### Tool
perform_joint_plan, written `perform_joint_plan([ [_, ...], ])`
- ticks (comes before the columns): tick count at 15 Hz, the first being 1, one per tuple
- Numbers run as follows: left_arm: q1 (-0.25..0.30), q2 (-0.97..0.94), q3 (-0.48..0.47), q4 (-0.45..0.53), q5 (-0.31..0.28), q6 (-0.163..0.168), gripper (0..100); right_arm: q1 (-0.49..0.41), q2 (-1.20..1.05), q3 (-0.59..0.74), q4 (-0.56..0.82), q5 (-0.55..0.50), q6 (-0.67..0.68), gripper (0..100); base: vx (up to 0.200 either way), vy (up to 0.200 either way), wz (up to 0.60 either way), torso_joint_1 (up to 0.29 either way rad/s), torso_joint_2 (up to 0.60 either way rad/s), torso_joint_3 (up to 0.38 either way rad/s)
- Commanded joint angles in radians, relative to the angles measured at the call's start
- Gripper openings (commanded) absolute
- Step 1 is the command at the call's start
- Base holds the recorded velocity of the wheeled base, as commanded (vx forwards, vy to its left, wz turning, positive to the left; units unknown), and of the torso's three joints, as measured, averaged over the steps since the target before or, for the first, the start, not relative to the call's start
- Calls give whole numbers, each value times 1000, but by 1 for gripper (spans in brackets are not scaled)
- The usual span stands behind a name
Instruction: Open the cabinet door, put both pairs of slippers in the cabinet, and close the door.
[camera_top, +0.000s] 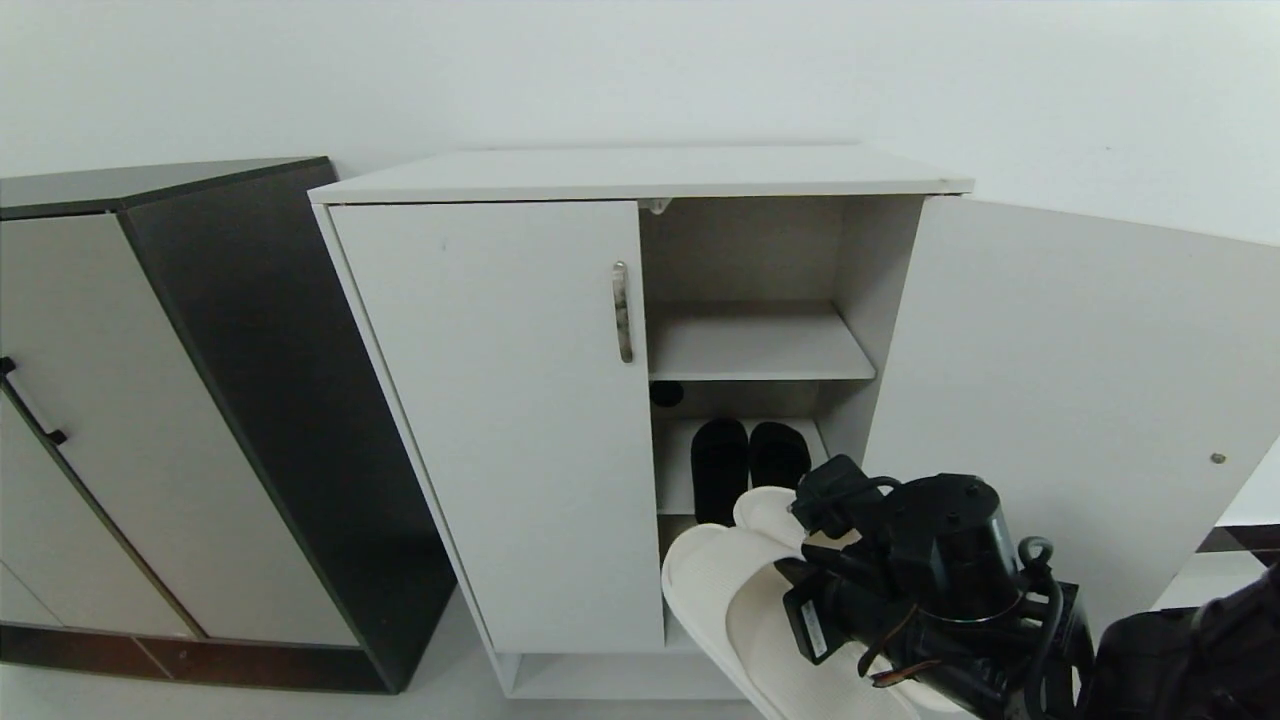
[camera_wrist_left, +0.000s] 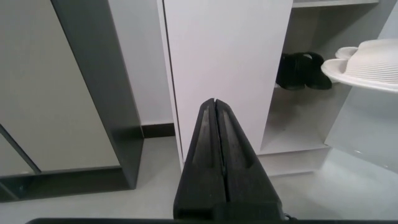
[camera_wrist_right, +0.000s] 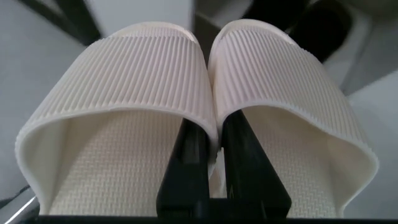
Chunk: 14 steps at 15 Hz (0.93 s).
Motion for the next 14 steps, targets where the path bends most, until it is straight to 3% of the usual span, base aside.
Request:
perform_joint_plan([
  [1, 0, 0, 0, 0, 0, 0, 0, 2, 41, -92, 39, -120, -2, 0, 0, 0, 0, -27, 198, 144],
  [2, 0, 0, 0, 0, 0, 0, 0, 3, 86, -198, 125, -270, 31, 0, 0, 0, 0, -12, 139, 80],
  [6, 0, 0, 0, 0, 0, 1, 0, 33, 124, -557, 516, -425, 308, 0, 0, 0, 0, 1, 18, 12],
  [8, 0, 0, 0, 0, 0, 1, 0, 40, 126, -632, 553, -506, 323, 0, 0, 0, 0, 0, 0, 0],
  [14, 0, 0, 0, 0, 0, 0, 0, 54, 89, -675, 545, -563, 286, 0, 0, 0, 0, 0, 0, 0],
])
